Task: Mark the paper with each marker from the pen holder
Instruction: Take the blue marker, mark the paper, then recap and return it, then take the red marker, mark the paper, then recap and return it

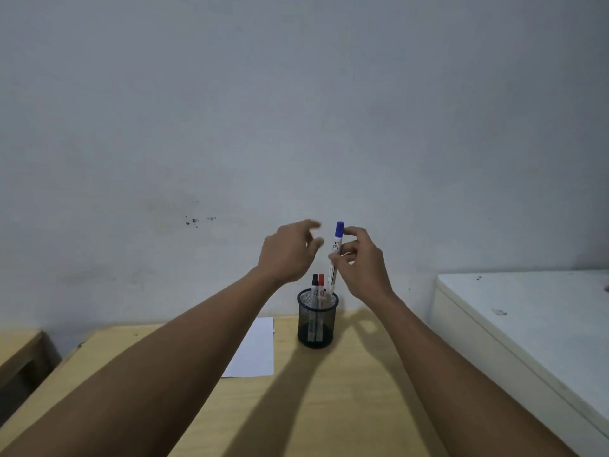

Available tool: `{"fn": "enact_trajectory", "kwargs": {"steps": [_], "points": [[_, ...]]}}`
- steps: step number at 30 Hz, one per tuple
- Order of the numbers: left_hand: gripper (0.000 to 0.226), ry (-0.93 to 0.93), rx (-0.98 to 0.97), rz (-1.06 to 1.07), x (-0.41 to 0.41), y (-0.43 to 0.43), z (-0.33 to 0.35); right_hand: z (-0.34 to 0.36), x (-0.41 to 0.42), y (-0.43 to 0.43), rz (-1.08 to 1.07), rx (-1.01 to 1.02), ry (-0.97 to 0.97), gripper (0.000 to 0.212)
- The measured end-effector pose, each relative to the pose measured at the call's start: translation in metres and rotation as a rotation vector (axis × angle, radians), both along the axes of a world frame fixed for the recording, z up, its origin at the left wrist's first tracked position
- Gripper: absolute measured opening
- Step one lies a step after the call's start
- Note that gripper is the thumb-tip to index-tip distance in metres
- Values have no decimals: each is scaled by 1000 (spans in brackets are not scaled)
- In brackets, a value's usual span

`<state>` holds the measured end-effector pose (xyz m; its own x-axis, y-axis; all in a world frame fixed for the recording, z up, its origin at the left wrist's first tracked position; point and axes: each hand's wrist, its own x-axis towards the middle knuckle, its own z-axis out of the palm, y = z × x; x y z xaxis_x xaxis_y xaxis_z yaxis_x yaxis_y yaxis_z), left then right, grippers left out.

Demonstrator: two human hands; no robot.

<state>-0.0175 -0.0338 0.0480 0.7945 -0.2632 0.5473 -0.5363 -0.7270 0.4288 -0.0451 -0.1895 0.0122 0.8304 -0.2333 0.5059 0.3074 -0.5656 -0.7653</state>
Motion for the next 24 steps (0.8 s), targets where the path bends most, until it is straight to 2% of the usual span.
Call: {"fn": "enact_trajectory", "kwargs": {"steps": [3,5,12,15,24], "points": [[29,101,155,12,25,-3,-34,-19,17,-7,15,-75,36,72],[30,136,228,16,40,-7,-50,-33,30,-11,25,-128,68,76],[41,185,375,69,75,-23,-78,-70,61,-15,10,-236,195,56],[36,224,324,74,81,-26,-83,-79,63,-17,11,-290,225,53],[18,335,109,9,90,-31,-86,-86,65,-18,-20,-271,222,28]]}}
